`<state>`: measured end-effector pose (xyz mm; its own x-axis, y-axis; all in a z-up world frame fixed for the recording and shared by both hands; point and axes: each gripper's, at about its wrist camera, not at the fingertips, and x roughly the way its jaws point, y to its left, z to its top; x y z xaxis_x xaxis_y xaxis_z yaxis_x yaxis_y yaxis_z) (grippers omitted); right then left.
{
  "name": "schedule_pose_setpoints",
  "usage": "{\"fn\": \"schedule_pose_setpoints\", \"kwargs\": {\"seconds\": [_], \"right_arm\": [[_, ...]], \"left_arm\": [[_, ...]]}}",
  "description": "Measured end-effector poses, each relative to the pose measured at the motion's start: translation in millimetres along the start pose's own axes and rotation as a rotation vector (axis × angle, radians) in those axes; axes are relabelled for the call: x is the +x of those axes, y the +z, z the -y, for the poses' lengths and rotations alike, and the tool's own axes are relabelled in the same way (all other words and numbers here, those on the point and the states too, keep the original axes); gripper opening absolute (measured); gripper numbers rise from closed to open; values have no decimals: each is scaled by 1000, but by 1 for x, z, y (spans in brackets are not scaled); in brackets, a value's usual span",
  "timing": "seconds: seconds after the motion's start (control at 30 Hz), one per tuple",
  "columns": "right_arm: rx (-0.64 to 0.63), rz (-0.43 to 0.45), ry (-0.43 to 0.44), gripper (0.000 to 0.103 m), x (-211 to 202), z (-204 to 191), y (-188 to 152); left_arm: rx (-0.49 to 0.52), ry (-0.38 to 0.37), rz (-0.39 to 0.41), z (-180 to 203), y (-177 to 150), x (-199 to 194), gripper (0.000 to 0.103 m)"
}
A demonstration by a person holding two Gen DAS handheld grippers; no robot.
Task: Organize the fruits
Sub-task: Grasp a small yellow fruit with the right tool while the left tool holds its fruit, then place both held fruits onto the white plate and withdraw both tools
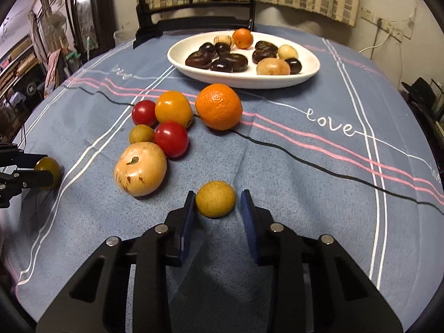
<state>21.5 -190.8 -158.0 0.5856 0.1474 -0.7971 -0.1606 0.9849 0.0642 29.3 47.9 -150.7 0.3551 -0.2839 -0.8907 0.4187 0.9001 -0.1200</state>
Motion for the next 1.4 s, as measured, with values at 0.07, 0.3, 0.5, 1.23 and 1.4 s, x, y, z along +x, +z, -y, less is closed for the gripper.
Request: {"fn": "schedule_pose_setpoints", "kwargs": {"seconds": [0.07, 0.3, 0.5, 1.23, 1.4], "right_arm": [[2, -1, -17, 34, 1, -2, 1], [30, 0, 11, 36, 1, 2, 1], [-59, -21, 55, 65, 5, -11, 3], [59, -40, 46, 27, -3, 10, 6], [66, -59, 60, 27, -4, 14, 6]], "left_arm": [[17, -12, -10, -3, -2, 1, 40], [-16, -29, -26, -4, -2, 7, 40], [-116, 29, 16, 5, 6, -2, 40], [-69, -34, -27, -10, -9, 4, 40], [-112, -61, -22, -20, -11, 6, 38]]}}
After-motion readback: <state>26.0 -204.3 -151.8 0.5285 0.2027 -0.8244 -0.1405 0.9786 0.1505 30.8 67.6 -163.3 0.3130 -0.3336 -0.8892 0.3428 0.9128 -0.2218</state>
